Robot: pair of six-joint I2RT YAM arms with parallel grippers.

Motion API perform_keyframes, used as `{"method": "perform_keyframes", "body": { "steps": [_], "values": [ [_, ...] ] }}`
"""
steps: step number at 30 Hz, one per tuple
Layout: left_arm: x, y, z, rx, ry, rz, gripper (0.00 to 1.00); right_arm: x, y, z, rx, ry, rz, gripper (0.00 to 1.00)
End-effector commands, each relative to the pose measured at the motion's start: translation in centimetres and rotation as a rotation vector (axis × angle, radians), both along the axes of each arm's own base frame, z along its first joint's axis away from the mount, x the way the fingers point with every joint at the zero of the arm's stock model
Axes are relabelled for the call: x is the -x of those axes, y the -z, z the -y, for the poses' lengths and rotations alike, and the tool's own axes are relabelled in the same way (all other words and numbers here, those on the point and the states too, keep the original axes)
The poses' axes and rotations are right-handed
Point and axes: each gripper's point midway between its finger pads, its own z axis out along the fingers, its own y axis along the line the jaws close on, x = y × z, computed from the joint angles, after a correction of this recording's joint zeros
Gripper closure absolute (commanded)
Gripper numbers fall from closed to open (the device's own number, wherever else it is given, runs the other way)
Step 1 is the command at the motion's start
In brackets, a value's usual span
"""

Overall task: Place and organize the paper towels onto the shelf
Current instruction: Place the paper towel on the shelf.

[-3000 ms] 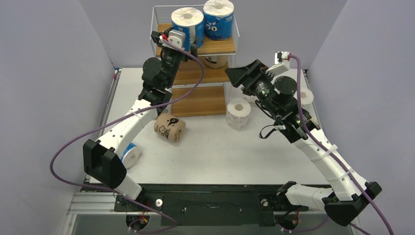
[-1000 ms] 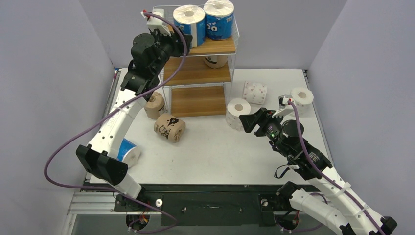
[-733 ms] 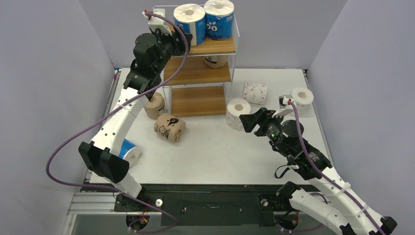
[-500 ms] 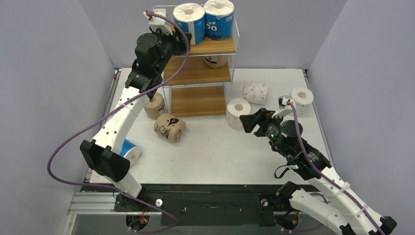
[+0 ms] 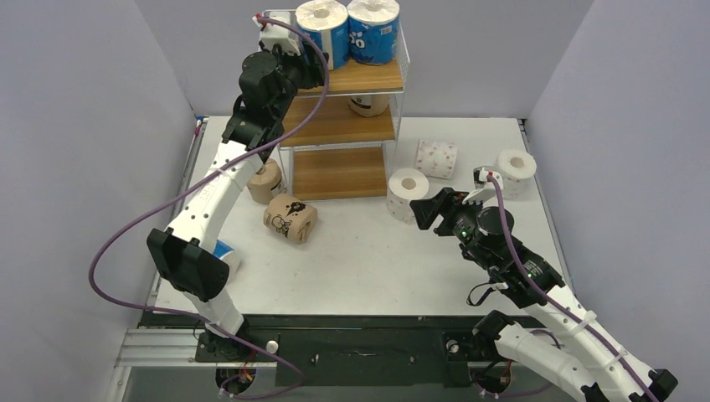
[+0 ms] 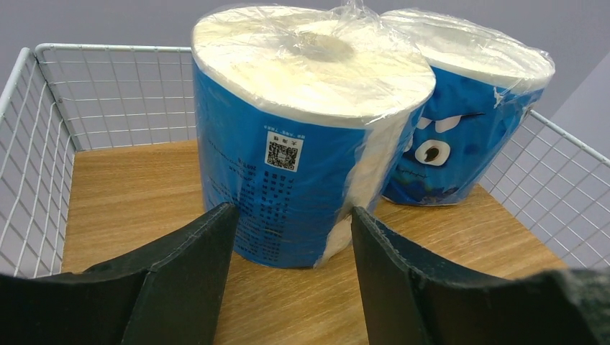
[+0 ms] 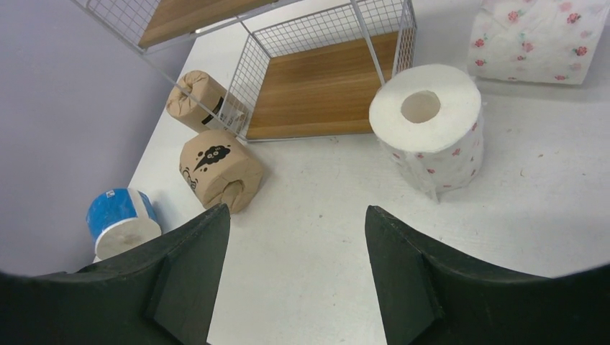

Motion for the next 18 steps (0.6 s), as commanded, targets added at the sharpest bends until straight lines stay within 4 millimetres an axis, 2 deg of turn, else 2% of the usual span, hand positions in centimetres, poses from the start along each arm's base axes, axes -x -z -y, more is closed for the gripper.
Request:
{"method": "perform_keyframes", "body": {
  "steps": [1, 18],
  "values": [
    [-0.7, -0.7, 0.0, -0.003, -0.004, 0.017, 0.43, -0.2, 0.0, 0.5, 0.009, 0.024, 0.016, 0.36],
    [-1.8, 0.5, 1.6, 0.018, 0.044, -0.012, 0.42, 0.0, 0.5, 0.9, 0.020, 0.033, 0.006, 0.36]
  ]
}}
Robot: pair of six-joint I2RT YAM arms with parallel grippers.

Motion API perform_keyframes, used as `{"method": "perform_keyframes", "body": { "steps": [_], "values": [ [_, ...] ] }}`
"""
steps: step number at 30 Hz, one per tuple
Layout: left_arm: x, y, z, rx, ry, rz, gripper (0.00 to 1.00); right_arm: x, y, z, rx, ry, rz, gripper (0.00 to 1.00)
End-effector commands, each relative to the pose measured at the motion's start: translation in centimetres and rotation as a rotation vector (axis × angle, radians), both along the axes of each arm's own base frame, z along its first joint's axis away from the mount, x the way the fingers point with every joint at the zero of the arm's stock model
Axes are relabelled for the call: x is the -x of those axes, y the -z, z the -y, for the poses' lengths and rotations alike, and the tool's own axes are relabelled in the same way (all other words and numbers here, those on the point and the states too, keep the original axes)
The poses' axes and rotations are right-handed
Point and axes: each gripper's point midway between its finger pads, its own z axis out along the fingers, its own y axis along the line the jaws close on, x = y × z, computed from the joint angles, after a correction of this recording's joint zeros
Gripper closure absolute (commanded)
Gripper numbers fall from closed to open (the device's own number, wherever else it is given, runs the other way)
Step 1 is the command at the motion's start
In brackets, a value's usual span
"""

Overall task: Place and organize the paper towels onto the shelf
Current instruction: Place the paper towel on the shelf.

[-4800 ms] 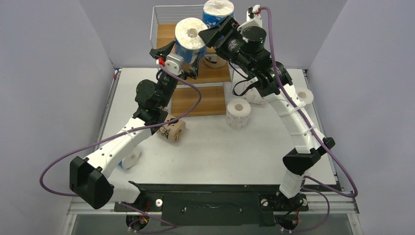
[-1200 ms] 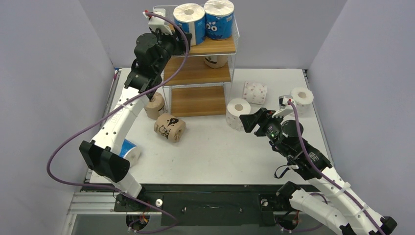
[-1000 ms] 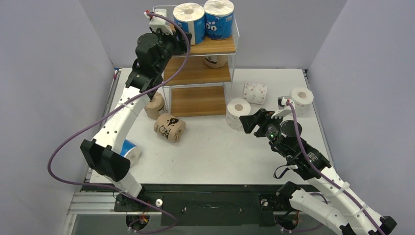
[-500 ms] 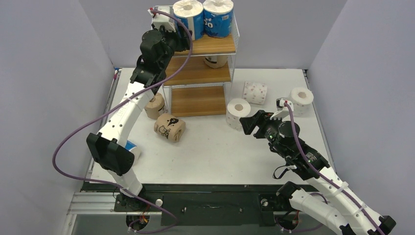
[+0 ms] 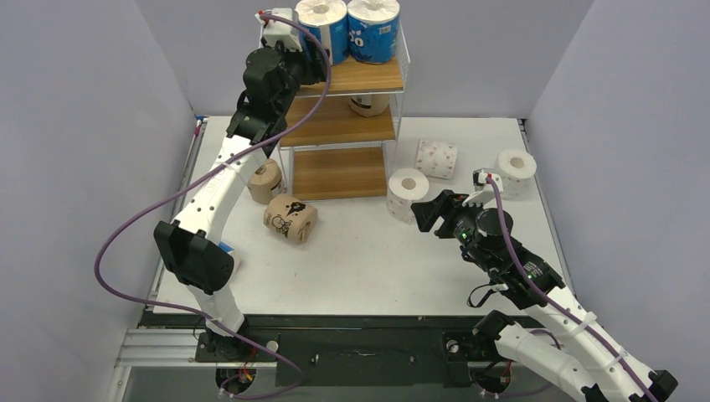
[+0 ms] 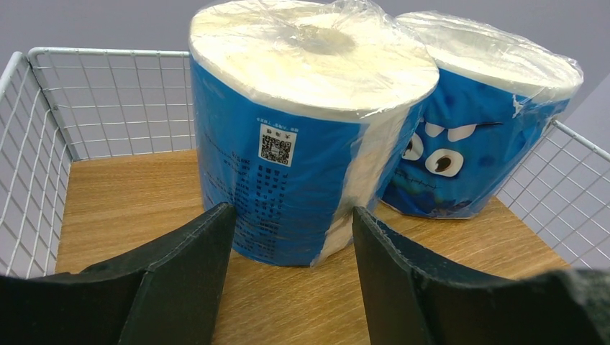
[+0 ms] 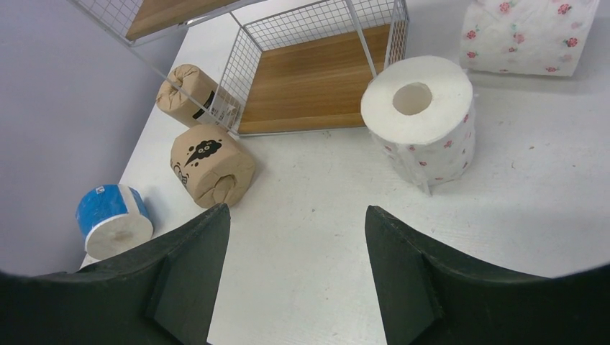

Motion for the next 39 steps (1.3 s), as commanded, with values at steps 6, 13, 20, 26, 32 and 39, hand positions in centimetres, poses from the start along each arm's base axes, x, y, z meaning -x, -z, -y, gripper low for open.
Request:
{"method": "perform_keyframes", "body": {
  "steps": [6, 13, 20, 26, 32, 39],
  "values": [
    [0.0, 0.2, 1.6, 0.018, 0.068, -0.015, 0.41, -0.2, -0.5, 0.6, 0.000, 0.026, 0.026, 0.36],
    [1.0, -1.0, 1.3, 0.027, 0.072, 0.006, 0.33, -0.1, -0.7, 0.6, -0.006, 0.022, 0.029, 0.36],
    [4.2, -5.0, 0.1, 0.024, 0.080, 0.093, 0.09, 0.1, -1.2, 0.6, -0.018, 0.020, 0.035, 0.36],
    [9.5, -9.5, -1.3, 0.082, 0.130, 0.174, 0.02, 0.3, -1.1, 0.8, -0.022, 0.020, 0.031, 0.35],
    [16.7, -13.2, -2.9, 0.184, 0.214, 0.277, 0.04, 0.6, -0.6, 1.2, -0.019, 0.028, 0.028, 0.32],
    [22.5, -8.3, -3.7, 0.191, 0.263, 0.179, 0.03, 0.5, 1.2, 1.6, -0.016, 0.062, -0.008, 0.31]
  ]
}}
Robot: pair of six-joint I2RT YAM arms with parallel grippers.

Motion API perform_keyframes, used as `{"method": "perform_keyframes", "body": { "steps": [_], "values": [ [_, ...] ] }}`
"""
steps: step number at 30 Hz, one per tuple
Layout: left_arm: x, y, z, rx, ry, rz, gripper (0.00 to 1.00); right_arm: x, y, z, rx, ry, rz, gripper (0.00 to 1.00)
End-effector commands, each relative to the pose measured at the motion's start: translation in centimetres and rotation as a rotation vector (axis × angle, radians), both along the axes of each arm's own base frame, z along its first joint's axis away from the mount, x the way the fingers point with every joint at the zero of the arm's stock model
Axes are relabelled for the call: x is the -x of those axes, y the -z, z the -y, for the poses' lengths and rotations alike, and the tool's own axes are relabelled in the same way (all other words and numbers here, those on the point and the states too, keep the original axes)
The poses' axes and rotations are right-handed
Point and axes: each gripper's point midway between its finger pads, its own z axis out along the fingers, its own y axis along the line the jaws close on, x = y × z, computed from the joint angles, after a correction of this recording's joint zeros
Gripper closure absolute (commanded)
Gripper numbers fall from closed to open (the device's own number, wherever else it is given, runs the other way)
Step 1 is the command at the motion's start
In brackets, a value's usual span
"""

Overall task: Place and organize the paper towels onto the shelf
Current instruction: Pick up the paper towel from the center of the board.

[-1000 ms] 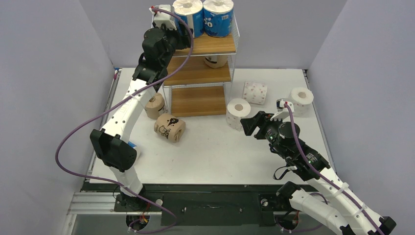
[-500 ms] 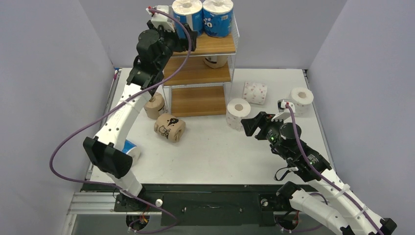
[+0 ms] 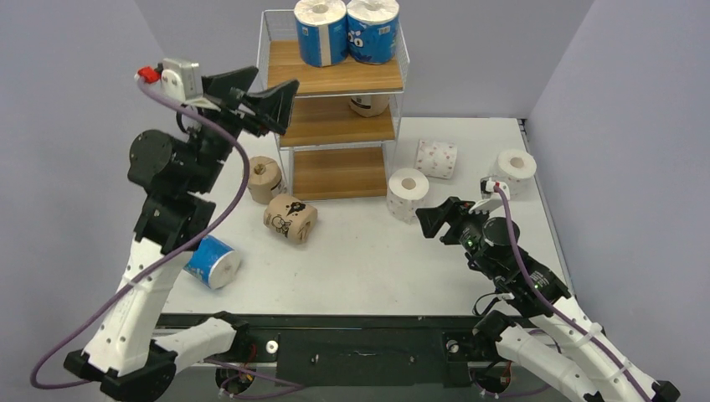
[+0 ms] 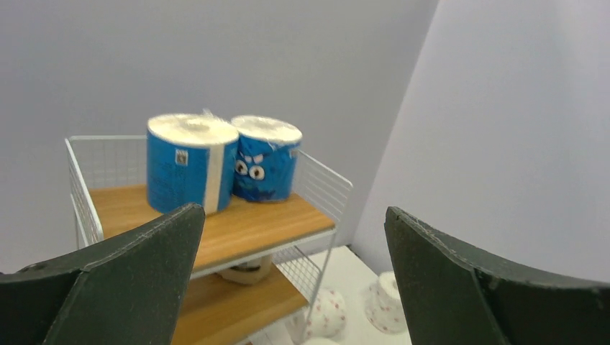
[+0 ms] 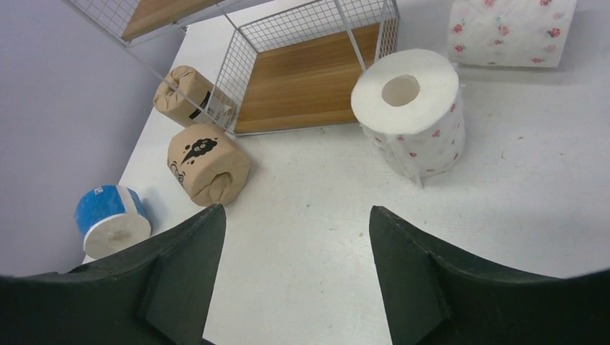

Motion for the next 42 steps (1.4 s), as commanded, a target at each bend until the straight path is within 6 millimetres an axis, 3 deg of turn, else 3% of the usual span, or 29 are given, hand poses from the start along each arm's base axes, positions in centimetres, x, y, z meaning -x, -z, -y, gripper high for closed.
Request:
{"method": "perform_keyframes", "body": {
  "steps": [1, 3, 5, 6, 11, 15, 19, 26, 30, 35, 42],
  "values": [
    [1.9, 5.2, 0.9, -0.025, 0.049, -0.118, 0.04, -0.5, 1.2, 0.8, -0.003, 0.063, -0.020, 0.31],
    [3.5, 7.6, 0.4, -0.040, 0.049, -0.165, 0.04, -0.7, 1.9, 1.2, 0.002, 0.096, -0.037, 0.29],
    [4.0, 11.8, 0.5, -0.075, 0.039, -0.258, 0.04, -1.0, 2.7, 1.6, 0.006, 0.127, -0.054, 0.28],
    [4.5, 13.0, 0.7, -0.089, 0.048, -0.285, 0.04, -1.2, 2.9, 1.8, 0.006, 0.149, -0.061, 0.27],
    [5.5, 21.7, -1.1, -0.147, -0.054, -0.480, 0.04, -1.9, 4.5, 2.2, -0.010, 0.211, -0.081, 0.26],
    [5.8, 27.2, -2.8, -0.155, -0.144, -0.617, 0.04, -2.0, 6.0, 1.5, -0.025, 0.182, -0.097, 0.26],
    [6.1, 31.2, -3.8, -0.127, -0.197, -0.710, 0.04, -1.9, 8.3, 0.6, 0.021, 0.138, -0.170, 0.26],
    [6.0, 35.7, -3.3, -0.081, -0.197, -0.786, 0.04, -3.4, 10.7, 2.7, -0.002, 0.256, -0.228, 0.26],
    [6.0, 38.8, -4.1, -0.089, -0.255, -0.844, 0.04, -5.1, 11.7, 4.4, -0.029, 0.330, -0.296, 0.27],
    [6.1, 40.0, -5.0, -0.015, -0.309, -0.871, 0.04, -8.2, 11.6, 5.0, -0.072, 0.359, -0.332, 0.28],
    [6.0, 40.7, -7.7, 0.160, -0.457, -0.872, 0.04, -12.0, 10.9, 4.7, -0.138, 0.394, -0.349, 0.30]
  ]
}}
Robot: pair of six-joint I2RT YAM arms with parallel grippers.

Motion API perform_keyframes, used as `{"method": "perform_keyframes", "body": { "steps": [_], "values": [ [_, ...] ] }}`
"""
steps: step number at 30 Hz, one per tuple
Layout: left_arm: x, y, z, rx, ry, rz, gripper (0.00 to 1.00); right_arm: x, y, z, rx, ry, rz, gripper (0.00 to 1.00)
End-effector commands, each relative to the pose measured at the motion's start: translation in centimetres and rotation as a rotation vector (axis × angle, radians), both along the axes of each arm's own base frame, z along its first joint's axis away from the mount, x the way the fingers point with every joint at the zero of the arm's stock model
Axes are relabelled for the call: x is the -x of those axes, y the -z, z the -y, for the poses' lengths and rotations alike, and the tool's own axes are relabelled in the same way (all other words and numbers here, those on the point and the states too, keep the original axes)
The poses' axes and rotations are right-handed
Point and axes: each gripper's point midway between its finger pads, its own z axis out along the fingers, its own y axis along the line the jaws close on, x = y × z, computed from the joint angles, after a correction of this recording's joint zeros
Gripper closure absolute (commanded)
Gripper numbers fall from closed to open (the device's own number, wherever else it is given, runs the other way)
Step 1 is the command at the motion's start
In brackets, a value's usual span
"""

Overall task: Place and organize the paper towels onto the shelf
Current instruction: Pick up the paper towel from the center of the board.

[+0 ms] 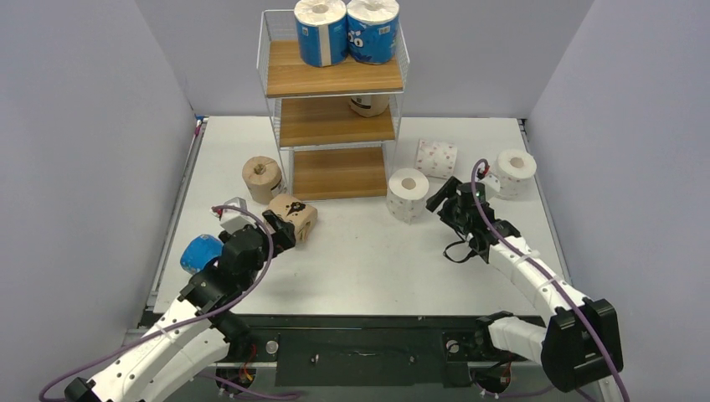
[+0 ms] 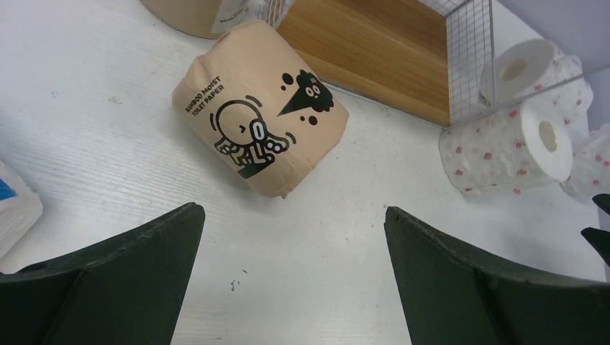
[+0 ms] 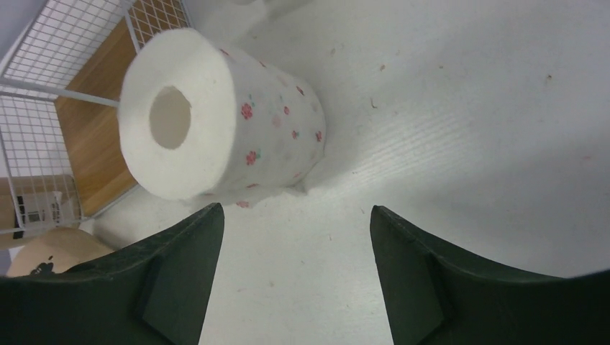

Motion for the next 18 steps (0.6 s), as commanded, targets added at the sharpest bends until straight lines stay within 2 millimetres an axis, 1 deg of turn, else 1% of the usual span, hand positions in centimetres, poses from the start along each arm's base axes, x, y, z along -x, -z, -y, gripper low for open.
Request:
{"method": "perform_keyframes", "body": {
  "steps": [1, 2, 3, 4, 5, 6, 7, 12, 14, 18],
  "values": [
    [-0.6, -1.1, -2.0, 0.109, -0.184, 0.054, 0.04, -3.8, -3.9, -1.4, -0.094, 0.011, 0.111, 0.30],
    [-0.5, -1.2, -2.1, 0.123, -0.197, 0.054, 0.04, -4.4, -3.9, -1.8, -0.102, 0.005, 0.100, 0.30],
    [-0.4, -0.9, -2.4, 0.121, -0.210, 0.048, 0.04, -4.6, -3.6, -1.9, -0.101, 0.004, 0.080, 0.30],
    [-0.4, -1.0, -2.5, 0.147, -0.227, 0.050, 0.04, -5.4, -3.7, -2.3, -0.099, -0.001, 0.064, 0.29],
    [-0.2, -0.9, -2.7, 0.153, -0.236, 0.048, 0.04, -5.4, -3.3, -2.4, -0.088, -0.006, 0.038, 0.29],
    [-0.1, -0.8, -2.7, 0.171, -0.243, 0.050, 0.04, -6.0, -3.1, -2.5, -0.083, -0.006, 0.026, 0.29],
    [0.0, -0.7, -2.6, 0.183, -0.238, 0.053, 0.04, -6.1, -2.9, -2.5, -0.075, -0.008, 0.013, 0.29],
    [0.2, -1.4, -1.5, 0.207, -0.141, 0.111, 0.04, -7.4, -2.3, -2.2, -0.042, 0.016, 0.001, 0.33],
    [0.4, -1.4, -1.4, 0.214, -0.121, 0.123, 0.04, -7.8, -2.2, -2.3, -0.042, 0.017, 0.009, 0.35],
    [0.7, -0.5, -0.8, 0.237, -0.091, 0.111, 0.04, -8.3, -1.9, -2.9, -0.047, 0.012, 0.007, 0.39]
  ]
}}
